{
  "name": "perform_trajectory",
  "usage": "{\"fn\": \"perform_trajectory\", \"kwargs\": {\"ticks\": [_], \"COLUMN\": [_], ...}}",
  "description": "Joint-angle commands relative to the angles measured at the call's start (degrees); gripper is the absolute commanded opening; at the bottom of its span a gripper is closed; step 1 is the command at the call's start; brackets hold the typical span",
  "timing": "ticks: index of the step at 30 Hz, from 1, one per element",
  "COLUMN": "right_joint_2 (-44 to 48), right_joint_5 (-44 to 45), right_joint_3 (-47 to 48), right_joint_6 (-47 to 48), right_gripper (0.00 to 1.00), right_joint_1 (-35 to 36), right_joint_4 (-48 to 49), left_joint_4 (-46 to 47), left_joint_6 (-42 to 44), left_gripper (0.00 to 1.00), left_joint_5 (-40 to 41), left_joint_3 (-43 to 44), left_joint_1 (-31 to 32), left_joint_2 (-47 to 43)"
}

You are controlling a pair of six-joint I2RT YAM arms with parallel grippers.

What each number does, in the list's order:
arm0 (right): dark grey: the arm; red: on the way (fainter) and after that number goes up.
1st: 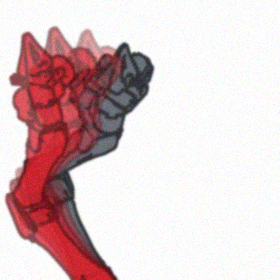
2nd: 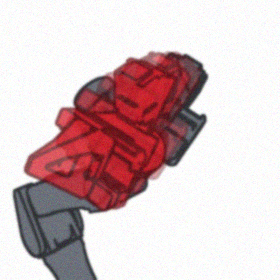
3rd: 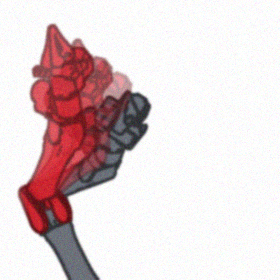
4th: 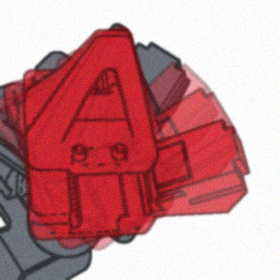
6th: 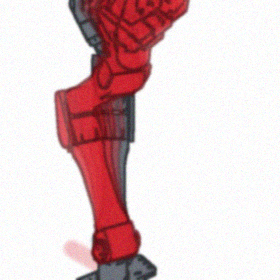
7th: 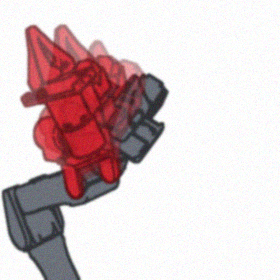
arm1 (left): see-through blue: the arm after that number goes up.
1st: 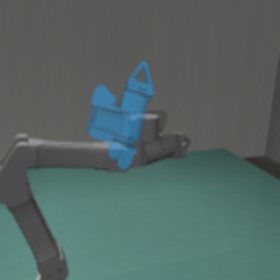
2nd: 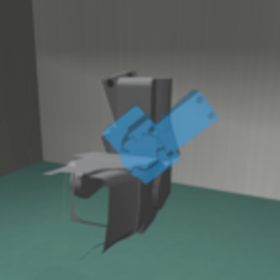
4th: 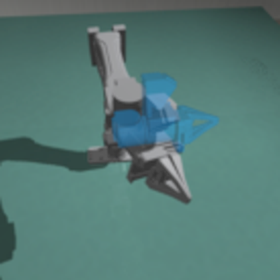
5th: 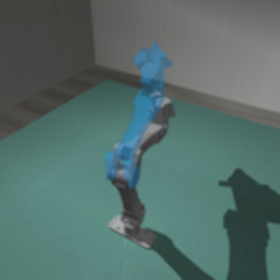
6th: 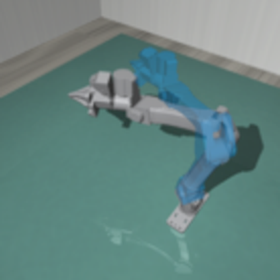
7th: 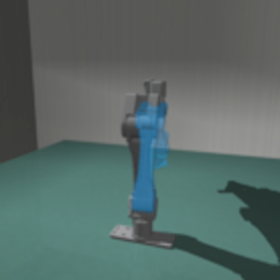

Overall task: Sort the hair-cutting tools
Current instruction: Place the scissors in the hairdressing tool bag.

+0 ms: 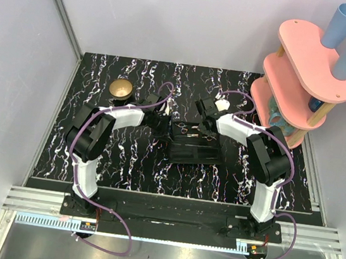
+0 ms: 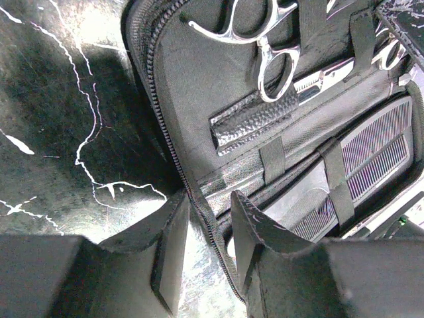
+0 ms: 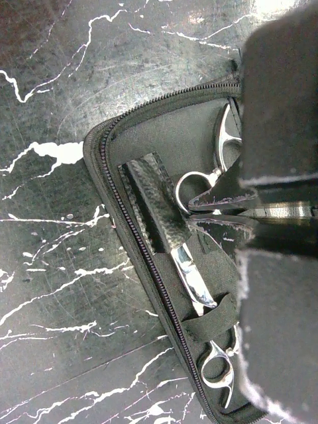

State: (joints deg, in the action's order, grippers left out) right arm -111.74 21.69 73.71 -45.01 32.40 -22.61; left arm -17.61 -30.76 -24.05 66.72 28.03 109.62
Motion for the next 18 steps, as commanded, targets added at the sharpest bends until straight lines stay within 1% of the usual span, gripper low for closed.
{"fn": "perform_trajectory", "kwargs": {"ticks": [1,6,7,10,12,14,15,16,18], "right_joint_2": [-0.5,-0.1,-0.1,0.1,0.1,0.2,0.6,0.8,1.8], "right_joint_5": [-3.9,-5.3,-5.5,-6.7,-8.0,-8.2,-7.9,-7.5,-4.1], "right_joint_3": [2.3,2.0,2.0,1.9,2.0,2.1,2.2,2.6,3.2], "right_joint_6": [-1.3,1.1,1.2,1.6,2.0,2.4,2.6,2.9,3.9], "right_gripper": [0.0,0.01,0.02,0.06,0.06,0.1,0.14,0.18,0.28], "right_joint_1": [2.2,2.2,2.2,2.2,2.2,2.1,2.1,2.1,2.1], "right_joint_4": [2.4,4.5,4.9,5.8,6.3,6.2,6.1,5.3,3.7], "left_joint_4": [3.5,4.6,6.0,8.8,9.6,11.1,11.2,10.8,10.0], "left_joint_6": [0.6,1.2,1.3,1.1,1.2,1.2,1.2,1.2,1.6], "left_gripper": [0.36,0.38,0.39,0.41,0.41,0.42,0.45,0.45,0.46], "left_joint_5": [-4.5,-6.5,-9.3,-13.1,-13.7,-15.0,-14.9,-13.8,-11.9], "left_joint_3": [1.6,1.5,1.3,0.4,0.3,-0.4,-0.4,-0.5,-0.9], "left_joint_1": [1.6,1.7,1.7,1.7,1.8,1.8,1.8,1.8,1.7], "left_joint_2": [1.0,0.9,0.9,0.8,0.4,-0.1,-0.2,-0.5,-1.2]}}
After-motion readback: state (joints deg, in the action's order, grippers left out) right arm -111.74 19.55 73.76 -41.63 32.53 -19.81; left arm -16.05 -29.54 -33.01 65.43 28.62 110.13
